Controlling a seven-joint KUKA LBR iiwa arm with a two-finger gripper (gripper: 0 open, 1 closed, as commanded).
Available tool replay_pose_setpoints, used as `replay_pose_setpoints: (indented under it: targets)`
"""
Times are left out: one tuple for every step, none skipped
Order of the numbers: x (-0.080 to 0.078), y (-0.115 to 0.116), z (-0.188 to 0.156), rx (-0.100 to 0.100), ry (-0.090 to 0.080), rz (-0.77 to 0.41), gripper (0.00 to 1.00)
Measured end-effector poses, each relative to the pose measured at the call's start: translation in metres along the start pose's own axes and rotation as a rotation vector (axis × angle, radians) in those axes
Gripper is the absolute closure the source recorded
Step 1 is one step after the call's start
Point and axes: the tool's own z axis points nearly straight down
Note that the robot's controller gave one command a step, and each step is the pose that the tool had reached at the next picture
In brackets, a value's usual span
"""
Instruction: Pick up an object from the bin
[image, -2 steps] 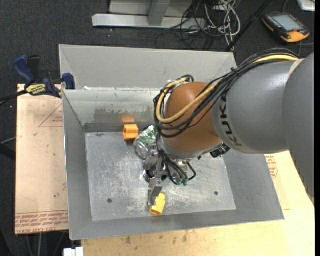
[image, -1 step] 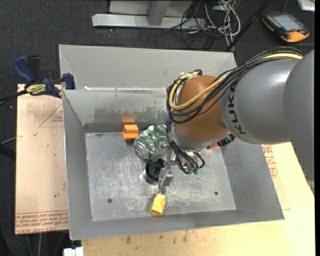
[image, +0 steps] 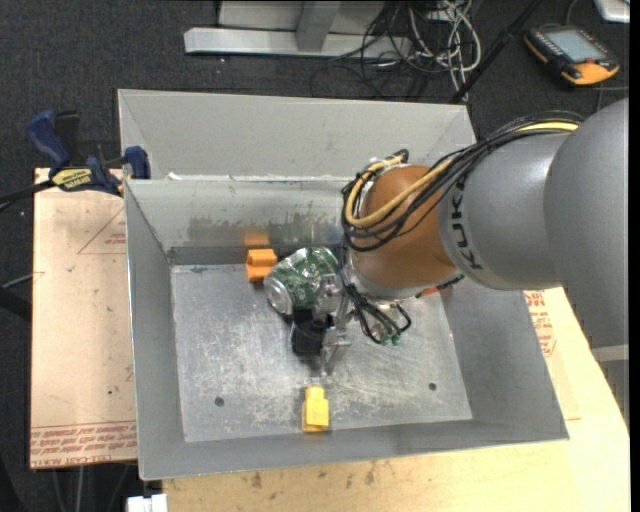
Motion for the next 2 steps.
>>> replay_pose_setpoints:
  targets:
    - [0.0, 0.0, 0.0, 0.0, 0.0, 0.0, 1.0]
    - [0.004, 0.001, -0.032, 0.001, 0.039, 0.002, 1.0]
